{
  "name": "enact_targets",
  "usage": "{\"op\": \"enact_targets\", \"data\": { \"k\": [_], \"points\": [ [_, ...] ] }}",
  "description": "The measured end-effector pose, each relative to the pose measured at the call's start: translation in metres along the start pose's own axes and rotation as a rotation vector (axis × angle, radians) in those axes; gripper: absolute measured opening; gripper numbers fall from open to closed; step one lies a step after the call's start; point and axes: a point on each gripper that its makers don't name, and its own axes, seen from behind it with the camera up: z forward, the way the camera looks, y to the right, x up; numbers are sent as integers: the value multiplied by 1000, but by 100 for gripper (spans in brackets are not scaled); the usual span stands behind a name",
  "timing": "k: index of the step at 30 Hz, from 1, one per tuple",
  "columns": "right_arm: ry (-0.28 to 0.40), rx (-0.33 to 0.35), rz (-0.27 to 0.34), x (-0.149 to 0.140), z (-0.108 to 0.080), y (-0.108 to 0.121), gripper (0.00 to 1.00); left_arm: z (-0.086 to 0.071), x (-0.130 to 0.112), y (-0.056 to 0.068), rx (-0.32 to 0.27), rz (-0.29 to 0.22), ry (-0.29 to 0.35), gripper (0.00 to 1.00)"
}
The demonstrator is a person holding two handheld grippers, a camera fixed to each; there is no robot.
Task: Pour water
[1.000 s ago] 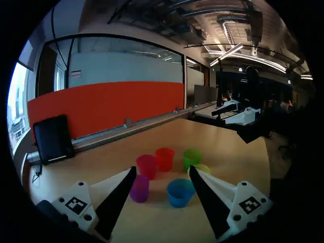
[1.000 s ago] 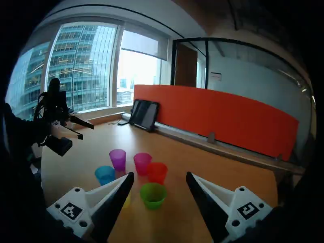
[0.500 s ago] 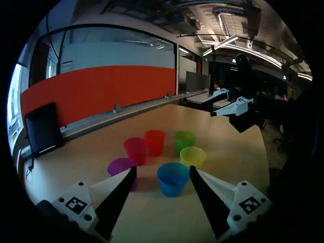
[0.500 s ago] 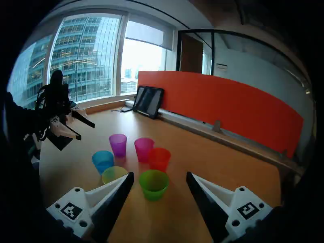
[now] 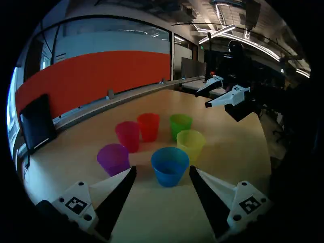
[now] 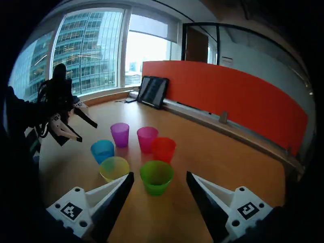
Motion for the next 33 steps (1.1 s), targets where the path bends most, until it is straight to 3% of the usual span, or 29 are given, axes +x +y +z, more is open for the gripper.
{"op": "enact_targets", "data": {
  "k": [23, 33],
  "points": [
    [-83, 47, -27, -30, 28, 3, 100, 39, -35, 10, -74, 4, -155, 97],
    [-112, 58, -36, -40, 36, 3, 100, 55, -30, 18, -112, 2, -157, 97]
  ]
}}
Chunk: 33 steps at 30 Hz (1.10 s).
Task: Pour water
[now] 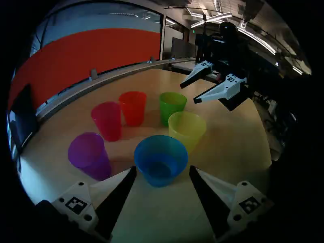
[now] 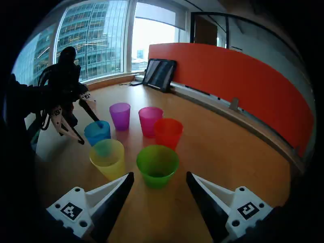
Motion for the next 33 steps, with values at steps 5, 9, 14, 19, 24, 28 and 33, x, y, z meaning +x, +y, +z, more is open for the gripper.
{"op": "enact_targets", "data": {
  "k": [5, 9, 14, 19, 24, 28, 33],
  "points": [
    [-8, 2, -5, -2, 3, 0, 100, 7, 3, 1, -5, 7, -1, 97],
    [-16, 8, -5, -5, 5, -1, 100, 11, 4, 1, -9, 6, -4, 97],
    [-24, 11, -8, -7, 9, -1, 100, 15, 4, 1, -10, 12, -9, 97],
    [-32, 19, -7, -8, 15, -2, 100, 19, 4, 1, -11, 16, -13, 97],
    [-40, 27, -11, -10, 22, -2, 100, 22, 6, 1, -14, 13, -13, 97],
    [-42, 34, -12, -9, 28, -3, 100, 23, 6, 1, -16, 11, -14, 97],
    [-43, 45, -11, -8, 37, -4, 100, 23, 5, 0, -17, 14, -16, 97]
  ]
}}
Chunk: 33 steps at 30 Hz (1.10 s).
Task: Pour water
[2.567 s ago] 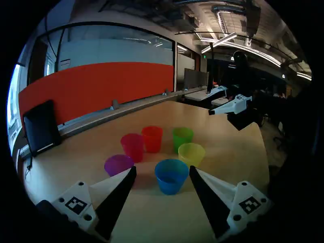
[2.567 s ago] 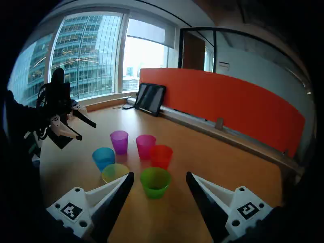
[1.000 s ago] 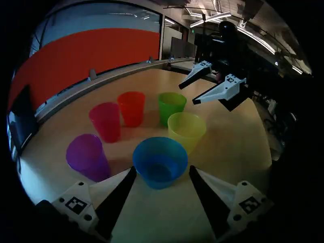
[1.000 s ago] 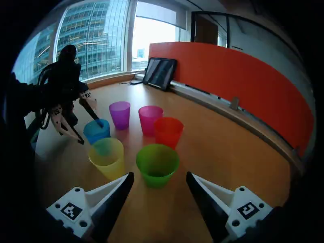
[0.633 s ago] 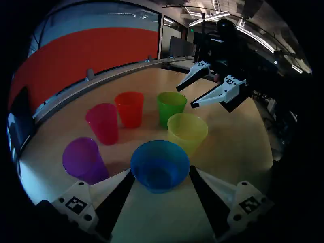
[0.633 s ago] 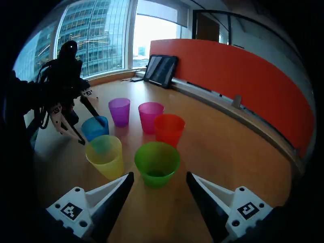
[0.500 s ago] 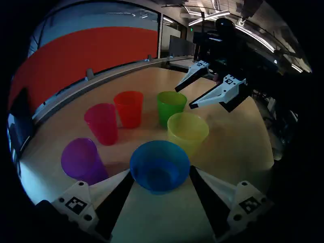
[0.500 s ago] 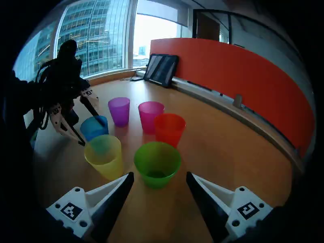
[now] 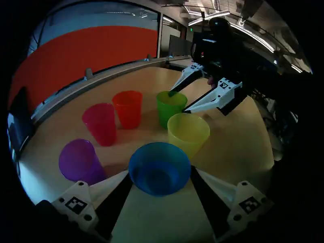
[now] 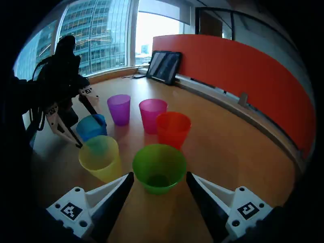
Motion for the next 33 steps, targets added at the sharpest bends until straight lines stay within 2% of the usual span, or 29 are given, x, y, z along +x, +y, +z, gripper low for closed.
{"op": "enact_targets", "data": {
  "k": [14, 23, 33],
  "points": [
    [-1, 7, -10, 5, 13, -1, 100, -2, -1, -3, 8, 4, -4, 96],
    [0, 5, -8, 5, 14, 0, 100, -1, -1, -5, 20, 17, -5, 86],
    [3, 2, 0, 3, 14, 0, 99, -3, 0, -5, 13, -12, 2, 85]
  ]
}}
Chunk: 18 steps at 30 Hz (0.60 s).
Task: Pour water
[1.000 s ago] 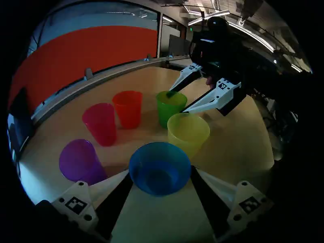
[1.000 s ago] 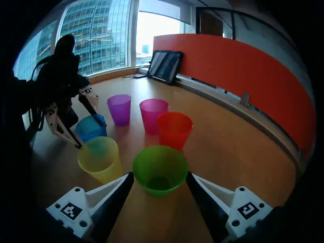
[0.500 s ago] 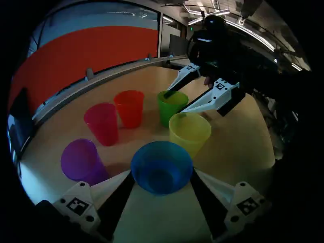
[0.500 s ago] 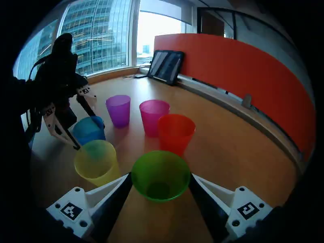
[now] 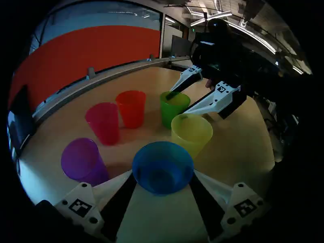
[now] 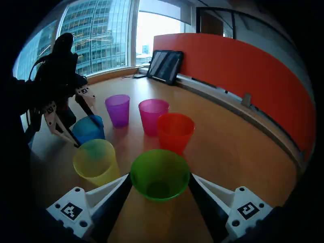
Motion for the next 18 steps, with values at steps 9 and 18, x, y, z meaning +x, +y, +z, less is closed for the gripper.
{"op": "enact_targets", "data": {
  "k": [9, 18],
  "points": [
    [22, -10, 19, 5, -1, 2, 91, -4, 2, 1, 8, 13, 6, 85],
    [58, -31, 23, 20, -12, 5, 91, -18, 14, 1, 27, 5, 49, 85]
  ]
}}
